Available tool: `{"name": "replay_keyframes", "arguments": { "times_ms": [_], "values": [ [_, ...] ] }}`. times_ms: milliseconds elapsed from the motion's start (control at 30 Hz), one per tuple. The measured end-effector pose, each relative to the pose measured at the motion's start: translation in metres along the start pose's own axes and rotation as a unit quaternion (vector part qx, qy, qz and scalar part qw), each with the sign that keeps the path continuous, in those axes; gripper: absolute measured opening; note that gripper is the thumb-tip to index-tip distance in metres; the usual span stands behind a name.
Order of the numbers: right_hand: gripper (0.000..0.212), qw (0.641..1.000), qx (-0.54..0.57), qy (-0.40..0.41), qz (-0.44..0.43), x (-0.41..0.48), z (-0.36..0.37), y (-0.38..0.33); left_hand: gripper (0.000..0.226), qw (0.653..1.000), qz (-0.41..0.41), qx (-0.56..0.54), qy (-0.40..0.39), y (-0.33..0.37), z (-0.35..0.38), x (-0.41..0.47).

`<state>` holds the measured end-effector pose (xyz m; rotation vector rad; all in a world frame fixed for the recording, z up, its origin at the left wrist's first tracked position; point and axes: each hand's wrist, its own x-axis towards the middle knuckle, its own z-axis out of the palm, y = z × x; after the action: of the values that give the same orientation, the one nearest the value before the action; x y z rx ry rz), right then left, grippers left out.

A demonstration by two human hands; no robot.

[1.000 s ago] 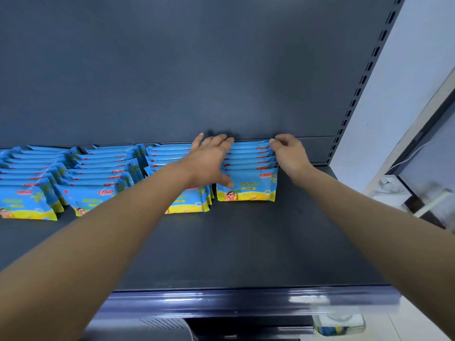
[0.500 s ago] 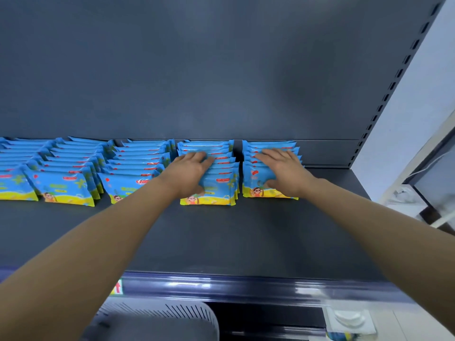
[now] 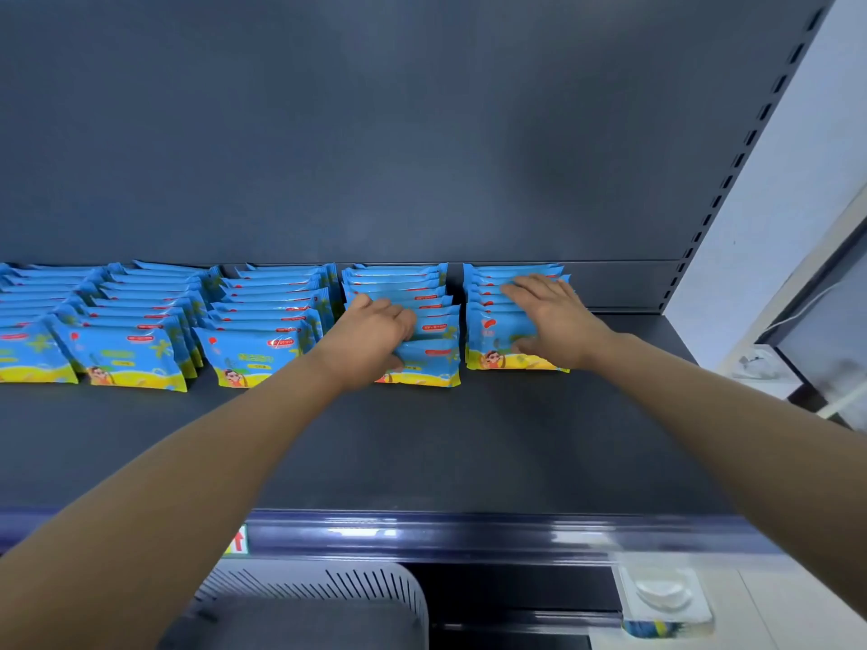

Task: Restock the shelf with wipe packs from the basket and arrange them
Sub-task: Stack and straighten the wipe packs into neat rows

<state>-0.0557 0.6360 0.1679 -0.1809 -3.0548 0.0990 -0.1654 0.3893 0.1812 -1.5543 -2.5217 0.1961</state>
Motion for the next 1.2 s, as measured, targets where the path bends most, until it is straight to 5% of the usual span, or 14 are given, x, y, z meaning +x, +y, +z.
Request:
{"name": "replay_keyframes", "arguments": {
  "times_ms": [200, 467, 533, 700, 833, 933, 1200],
  "values": [
    [0.085, 0.998, -0.006, 0.002, 0.060, -0.008, -0.002, 0.014, 0.035, 0.992, 0.008, -0.119, -0.049, 0.025, -0.019, 0.007],
    [0.050, 0.931, 0.332, 0.089, 0.123, -0.020, -0.011, 0.019, 0.028, 0.993, 0.039, -0.108, 0.018, 0.090, -0.018, 0.060],
    [0.057, 0.927, 0.347, 0.074, 0.122, -0.026, -0.013, 0.024, 0.028, 0.994, 0.036, -0.097, 0.043, 0.101, -0.014, 0.074],
    [0.110, 0.954, 0.262, -0.067, 0.132, -0.044, -0.008, 0.037, 0.045, 0.994, 0.012, -0.046, 0.095, 0.102, -0.004, 0.081],
    [0.117, 0.938, 0.315, -0.057, 0.136, -0.042, 0.000, 0.033, 0.081, 0.995, -0.052, -0.022, 0.078, 0.067, 0.005, 0.055],
    [0.119, 0.926, 0.347, -0.057, 0.139, -0.036, 0.004, 0.021, 0.102, 0.986, -0.165, -0.008, -0.033, 0.033, 0.012, 0.033],
    [0.120, 0.922, 0.352, -0.065, 0.147, -0.026, 0.007, 0.010, 0.094, 0.984, -0.159, 0.007, -0.086, 0.008, 0.019, 0.024]
  ]
}}
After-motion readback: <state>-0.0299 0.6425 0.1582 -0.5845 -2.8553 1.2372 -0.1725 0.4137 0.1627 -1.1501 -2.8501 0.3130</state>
